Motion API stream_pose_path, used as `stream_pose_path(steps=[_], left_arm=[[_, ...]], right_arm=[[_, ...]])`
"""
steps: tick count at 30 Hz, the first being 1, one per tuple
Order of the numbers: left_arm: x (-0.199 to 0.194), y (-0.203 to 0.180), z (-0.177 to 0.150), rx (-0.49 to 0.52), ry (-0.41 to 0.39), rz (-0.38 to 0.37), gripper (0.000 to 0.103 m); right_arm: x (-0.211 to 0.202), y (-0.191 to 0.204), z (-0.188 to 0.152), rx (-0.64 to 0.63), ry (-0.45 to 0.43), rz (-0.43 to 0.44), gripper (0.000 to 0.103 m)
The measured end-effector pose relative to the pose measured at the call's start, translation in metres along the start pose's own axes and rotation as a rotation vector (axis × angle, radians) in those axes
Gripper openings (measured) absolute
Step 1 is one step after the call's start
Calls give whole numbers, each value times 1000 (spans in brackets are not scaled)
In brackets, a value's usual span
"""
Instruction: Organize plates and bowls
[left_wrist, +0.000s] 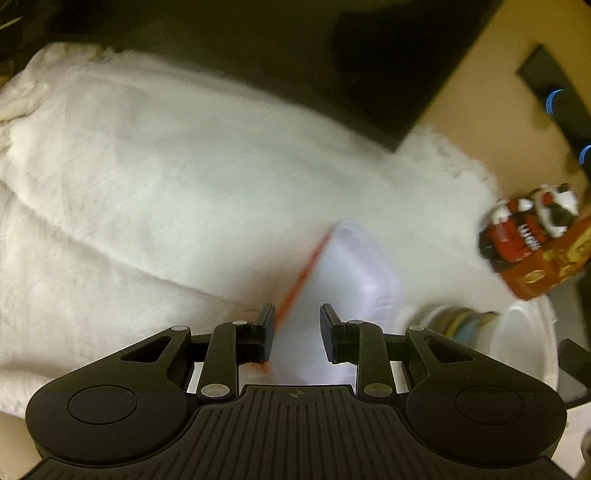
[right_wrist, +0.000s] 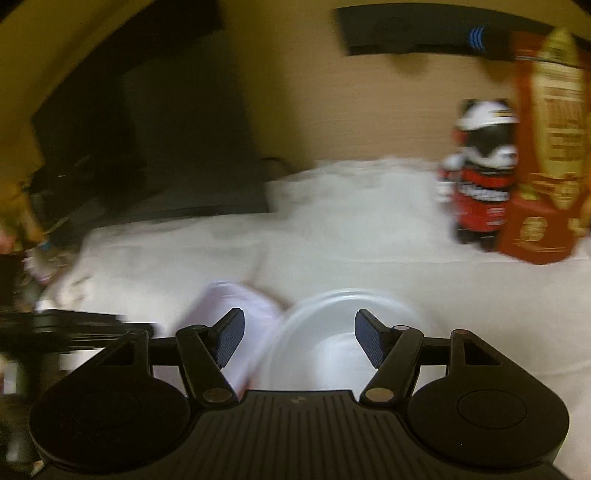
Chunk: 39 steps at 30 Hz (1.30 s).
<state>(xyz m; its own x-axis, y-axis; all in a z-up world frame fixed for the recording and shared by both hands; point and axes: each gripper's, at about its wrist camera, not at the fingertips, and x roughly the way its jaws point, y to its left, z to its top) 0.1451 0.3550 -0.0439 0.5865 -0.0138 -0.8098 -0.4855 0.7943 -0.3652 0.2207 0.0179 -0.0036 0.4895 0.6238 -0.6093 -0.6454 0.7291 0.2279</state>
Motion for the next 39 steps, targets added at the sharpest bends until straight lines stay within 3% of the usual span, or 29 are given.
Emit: stream_pose_path(steps=[2, 4, 9, 14, 23, 27, 34, 39], left_arm=[[7, 8, 0, 10, 10, 8, 30], [13, 14, 0, 17, 25, -15, 30], [35, 21, -4, 34, 82, -28, 30], [49, 29, -15, 75, 133, 8, 28], [50, 57, -38, 7, 188, -1, 23], [45, 67, -48, -34, 164, -35, 22], [34, 57, -62, 32, 183, 10, 21], [34, 59, -67, -7, 214, 1, 20]], right_arm=[[11, 20, -8, -14, 32, 18, 66], [22, 39, -19, -44, 48, 11, 53], [56, 71, -52, -117, 126, -33, 43], [86, 67, -75, -40, 232, -33, 43], [117, 73, -81, -33, 261, -26, 43], [125, 79, -80, -54, 270, -10, 43], [140, 86, -67, -76, 268, 31, 43], [161, 82, -61, -38, 299, 57, 43]])
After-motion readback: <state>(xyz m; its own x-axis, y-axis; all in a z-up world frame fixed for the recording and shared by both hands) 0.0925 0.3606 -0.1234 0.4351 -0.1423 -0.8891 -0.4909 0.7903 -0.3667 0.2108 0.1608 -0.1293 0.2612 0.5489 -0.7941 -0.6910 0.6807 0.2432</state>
